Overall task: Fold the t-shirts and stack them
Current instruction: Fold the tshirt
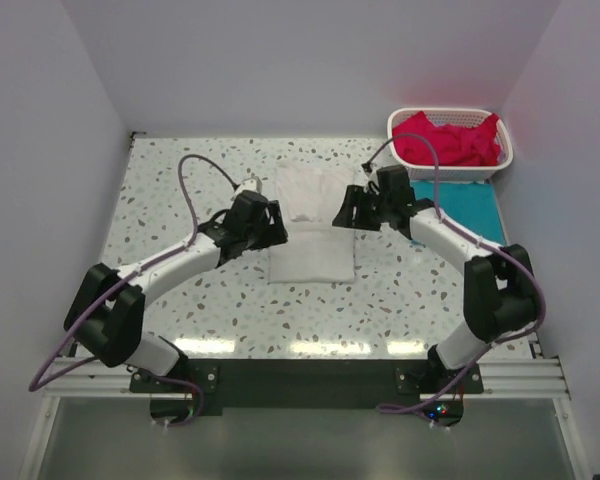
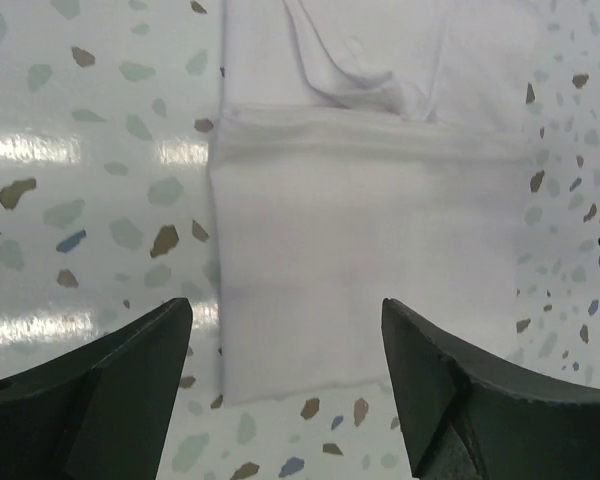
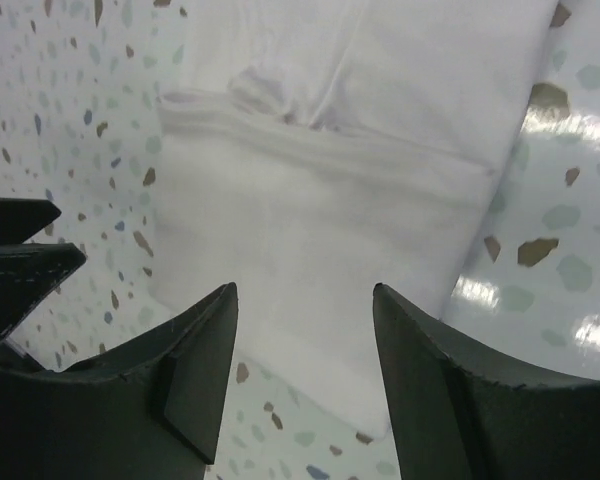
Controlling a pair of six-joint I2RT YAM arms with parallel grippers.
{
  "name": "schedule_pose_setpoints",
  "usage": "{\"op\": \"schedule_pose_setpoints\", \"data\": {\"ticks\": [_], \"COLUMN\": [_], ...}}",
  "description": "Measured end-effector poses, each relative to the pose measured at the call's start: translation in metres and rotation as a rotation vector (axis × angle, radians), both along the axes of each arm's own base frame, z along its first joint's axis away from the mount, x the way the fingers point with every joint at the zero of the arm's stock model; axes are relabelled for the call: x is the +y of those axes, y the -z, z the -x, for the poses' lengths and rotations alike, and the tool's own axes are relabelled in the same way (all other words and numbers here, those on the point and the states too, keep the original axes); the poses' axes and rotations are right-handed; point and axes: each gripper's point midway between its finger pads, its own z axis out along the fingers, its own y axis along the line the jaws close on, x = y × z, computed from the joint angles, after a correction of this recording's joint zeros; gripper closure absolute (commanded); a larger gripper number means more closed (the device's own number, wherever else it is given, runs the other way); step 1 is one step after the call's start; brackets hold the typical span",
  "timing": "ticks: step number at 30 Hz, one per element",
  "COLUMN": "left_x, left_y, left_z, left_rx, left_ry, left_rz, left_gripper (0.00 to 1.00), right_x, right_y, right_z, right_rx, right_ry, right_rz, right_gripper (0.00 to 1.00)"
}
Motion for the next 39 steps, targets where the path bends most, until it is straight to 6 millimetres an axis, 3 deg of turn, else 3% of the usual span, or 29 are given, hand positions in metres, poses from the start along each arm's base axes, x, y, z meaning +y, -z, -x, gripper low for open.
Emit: {"op": "schedule_pose_setpoints", "data": {"ticks": [3, 5, 10, 13, 23, 29, 39], "left_x": [-0.015, -0.020, 0.001, 0.007, 0.007, 0.006, 0.006], "left_y": [-0.008, 0.001, 0.037, 0.048, 0.058, 0.057, 0.057], "left_z": [0.030, 0.051, 0.086, 0.090, 0.091, 0.090, 0.091], "left_rx": [0.004, 0.038, 0.147, 0.179, 0.201, 0.198, 0.200], "left_ry": [0.060, 0.097, 0.099, 0.092, 0.091, 0.088, 0.082], "left_rz": [-0.050, -0.094, -0.219, -0.258, -0.276, -0.270, -0.262], "left_gripper": [0.16, 0.16, 0.19, 0.23, 0.28, 0.29, 0.28], "right_x": [0.007, 0.004, -0.021, -0.029, -0.022, -0.032, -0.035], "right_y": [-0.008, 0.001, 0.042, 0.054, 0.060, 0.091, 0.092], "right_z": [0.027, 0.050, 0.096, 0.112, 0.117, 0.127, 0.125], "right_rx": [-0.014, 0.021, 0.148, 0.199, 0.214, 0.281, 0.242], "right_ry": [-0.010, -0.010, 0.016, 0.021, 0.018, 0.016, 0.032], "right_rz": [0.101, 0.175, 0.350, 0.398, 0.400, 0.467, 0.530], "right_gripper": [0.39, 0.39, 0.47, 0.52, 0.60, 0.63, 0.69]}}
